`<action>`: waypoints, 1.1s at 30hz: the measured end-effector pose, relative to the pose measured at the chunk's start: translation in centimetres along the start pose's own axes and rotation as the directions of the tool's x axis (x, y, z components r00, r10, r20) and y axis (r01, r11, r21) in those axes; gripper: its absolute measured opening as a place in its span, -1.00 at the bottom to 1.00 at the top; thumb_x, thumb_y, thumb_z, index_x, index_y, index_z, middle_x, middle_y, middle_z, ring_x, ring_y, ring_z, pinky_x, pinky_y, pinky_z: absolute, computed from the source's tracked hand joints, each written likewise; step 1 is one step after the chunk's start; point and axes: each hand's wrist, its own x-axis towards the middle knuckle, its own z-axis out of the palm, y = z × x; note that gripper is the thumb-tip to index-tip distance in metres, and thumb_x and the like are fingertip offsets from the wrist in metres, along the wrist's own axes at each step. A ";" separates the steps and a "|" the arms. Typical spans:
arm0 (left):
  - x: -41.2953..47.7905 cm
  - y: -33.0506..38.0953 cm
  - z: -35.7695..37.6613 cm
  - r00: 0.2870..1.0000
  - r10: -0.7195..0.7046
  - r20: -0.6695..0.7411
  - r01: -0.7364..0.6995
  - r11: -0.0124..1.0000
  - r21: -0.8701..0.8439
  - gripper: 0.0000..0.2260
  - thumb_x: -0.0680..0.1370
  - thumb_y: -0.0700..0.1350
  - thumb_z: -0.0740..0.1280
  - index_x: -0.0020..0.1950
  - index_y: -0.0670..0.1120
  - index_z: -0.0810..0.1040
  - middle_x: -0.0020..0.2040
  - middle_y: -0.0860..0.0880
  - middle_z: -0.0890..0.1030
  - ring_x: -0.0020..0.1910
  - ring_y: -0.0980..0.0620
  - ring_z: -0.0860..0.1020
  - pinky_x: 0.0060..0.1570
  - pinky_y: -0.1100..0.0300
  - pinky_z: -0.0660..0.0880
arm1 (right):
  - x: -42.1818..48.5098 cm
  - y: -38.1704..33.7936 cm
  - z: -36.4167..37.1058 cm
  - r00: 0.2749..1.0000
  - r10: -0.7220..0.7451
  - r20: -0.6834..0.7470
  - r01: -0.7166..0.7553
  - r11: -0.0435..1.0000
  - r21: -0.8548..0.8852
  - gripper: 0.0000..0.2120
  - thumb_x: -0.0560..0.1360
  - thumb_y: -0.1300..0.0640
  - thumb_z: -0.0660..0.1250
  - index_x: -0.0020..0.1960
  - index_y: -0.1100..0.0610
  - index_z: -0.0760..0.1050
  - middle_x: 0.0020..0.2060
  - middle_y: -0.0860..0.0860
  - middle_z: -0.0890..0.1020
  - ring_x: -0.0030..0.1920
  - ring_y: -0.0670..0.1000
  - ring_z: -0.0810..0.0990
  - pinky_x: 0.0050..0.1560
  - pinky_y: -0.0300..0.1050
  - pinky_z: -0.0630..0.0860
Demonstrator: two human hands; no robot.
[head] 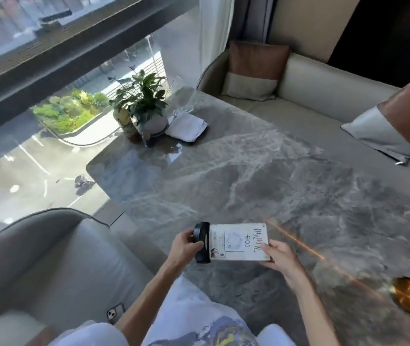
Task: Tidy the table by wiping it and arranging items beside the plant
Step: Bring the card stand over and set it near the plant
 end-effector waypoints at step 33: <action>32.4 7.2 -36.2 0.905 0.376 -0.197 -0.323 0.912 0.254 -0.72 0.65 -0.04 0.18 0.22 -0.03 0.63 0.08 0.00 0.71 0.10 0.03 0.66 -0.03 0.38 0.49 | 28.4 -35.0 47.7 0.663 -0.352 0.661 0.725 0.085 -0.683 -0.64 0.50 0.44 0.21 0.14 0.16 0.62 0.17 0.07 0.61 0.31 0.04 0.48 0.41 -0.16 0.34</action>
